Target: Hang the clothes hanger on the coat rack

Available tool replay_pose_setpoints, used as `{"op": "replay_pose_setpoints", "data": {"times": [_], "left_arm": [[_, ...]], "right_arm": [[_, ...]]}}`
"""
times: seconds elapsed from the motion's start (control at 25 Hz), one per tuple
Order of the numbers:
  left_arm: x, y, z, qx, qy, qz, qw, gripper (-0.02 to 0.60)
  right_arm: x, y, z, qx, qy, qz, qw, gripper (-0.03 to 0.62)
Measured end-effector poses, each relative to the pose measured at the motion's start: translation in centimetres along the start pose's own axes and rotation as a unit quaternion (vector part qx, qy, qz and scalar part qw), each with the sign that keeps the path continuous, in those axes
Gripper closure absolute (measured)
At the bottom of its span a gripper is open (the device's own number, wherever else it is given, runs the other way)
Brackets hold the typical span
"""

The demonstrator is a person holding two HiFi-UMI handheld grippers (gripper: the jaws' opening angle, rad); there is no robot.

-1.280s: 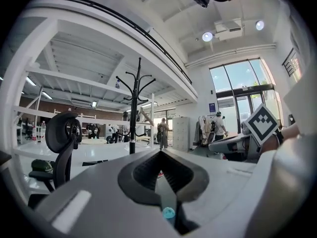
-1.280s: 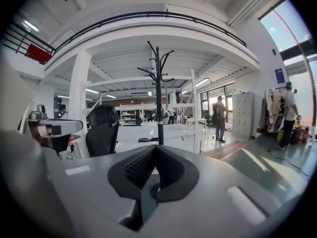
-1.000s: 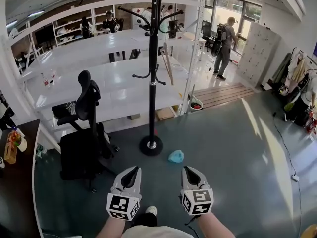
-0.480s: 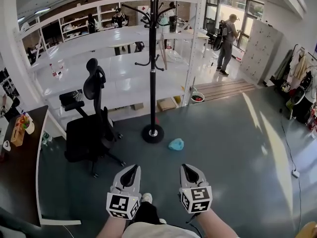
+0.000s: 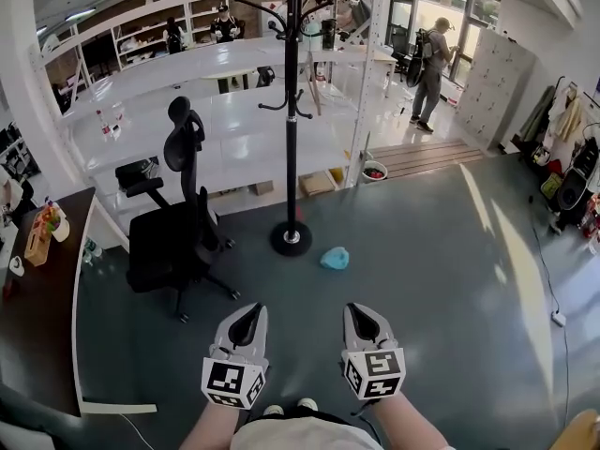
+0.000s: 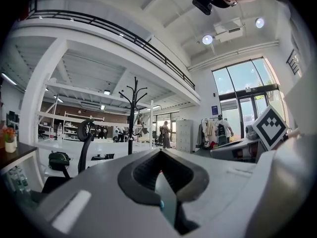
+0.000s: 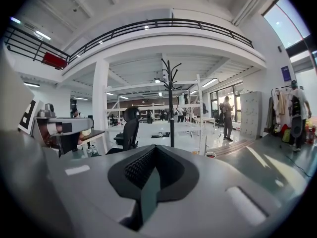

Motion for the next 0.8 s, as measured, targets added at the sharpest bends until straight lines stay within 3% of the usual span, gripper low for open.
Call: {"op": "replay_pose_setpoints", "data": {"times": [0.8], "left_arm": [[-1.8,-5.8,1.7,0.010,0.002,-0.023,0.9997,0.580]], "right_arm": [[-6.4,-4.2,0.9,0.012,-0.002,-0.013,1.000,0.568]]}}
Point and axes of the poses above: the fingertips, and each gripper's own axes: y forward along the fingers, x to its right, z out of its top, the point moved 6 cm from there along -y, backward along the fingers, and after that the axes turned 15 degrees about -z, right-handed, at the moved point
